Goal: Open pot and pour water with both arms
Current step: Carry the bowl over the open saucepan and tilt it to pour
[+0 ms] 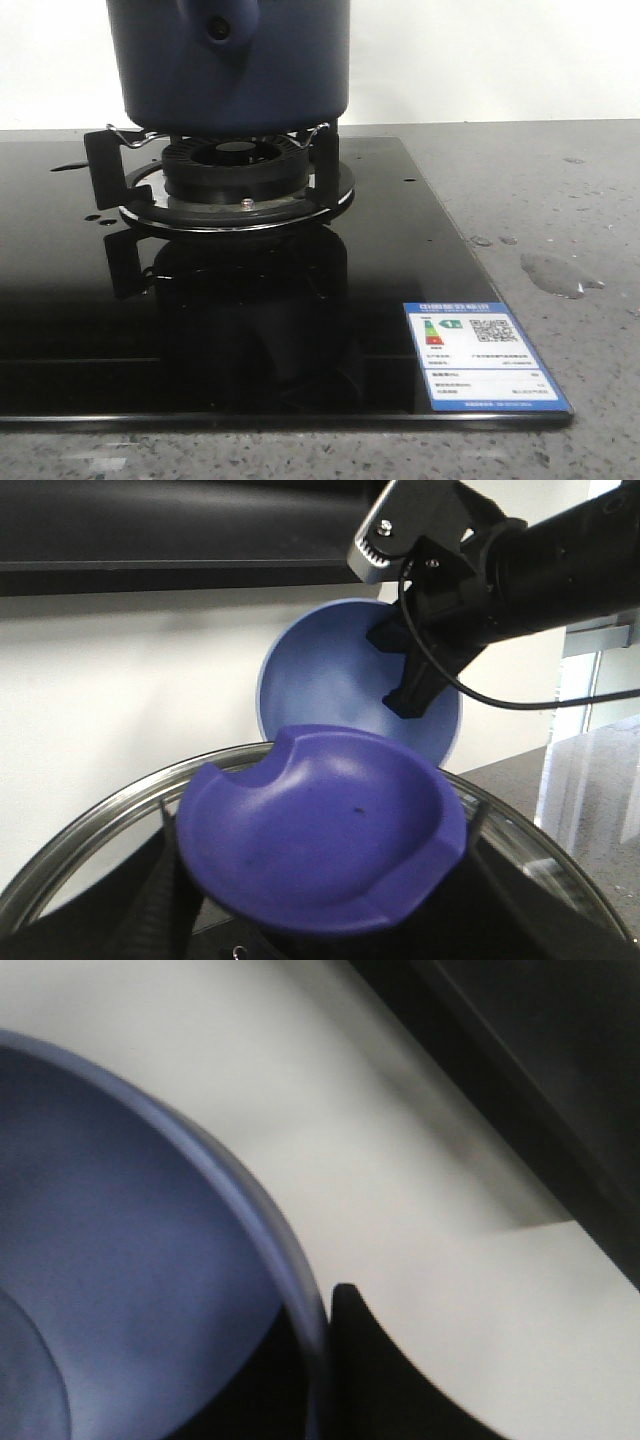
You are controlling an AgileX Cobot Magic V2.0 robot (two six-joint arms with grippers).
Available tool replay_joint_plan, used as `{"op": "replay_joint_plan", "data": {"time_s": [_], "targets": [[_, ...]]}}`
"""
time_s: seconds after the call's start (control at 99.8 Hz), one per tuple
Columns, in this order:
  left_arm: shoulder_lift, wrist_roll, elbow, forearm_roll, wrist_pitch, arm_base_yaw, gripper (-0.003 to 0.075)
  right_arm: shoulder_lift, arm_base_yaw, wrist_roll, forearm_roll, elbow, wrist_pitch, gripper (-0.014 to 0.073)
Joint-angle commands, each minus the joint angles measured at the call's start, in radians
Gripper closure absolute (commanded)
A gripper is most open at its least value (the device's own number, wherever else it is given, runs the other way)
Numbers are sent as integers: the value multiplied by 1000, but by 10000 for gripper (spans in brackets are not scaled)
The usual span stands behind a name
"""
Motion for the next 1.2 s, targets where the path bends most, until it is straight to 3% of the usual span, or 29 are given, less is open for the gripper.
{"op": "replay_joint_plan", "data": {"time_s": [0.0,0.11,0.291,0.561,1.023,1.193], "targets": [[-11,-8,-36,-53,-6,-10,458,-61,2,39,-117,-34,-66,633],[-11,-8,-36,-53,-12,-14,458,-61,6,41,-142,-34,-78,633],[-11,-5,-36,-49,-56,-57,458,-60,50,126,-332,-13,-94,633],[-11,-5,-36,-49,-80,-77,458,-60,99,175,-495,57,-105,633],[-11,-5,-36,-28,-88,-100,458,-63,171,178,-649,111,-90,634],[-11,-5,-36,-26,-103,-127,458,-73,171,178,-630,111,-67,634]]}}
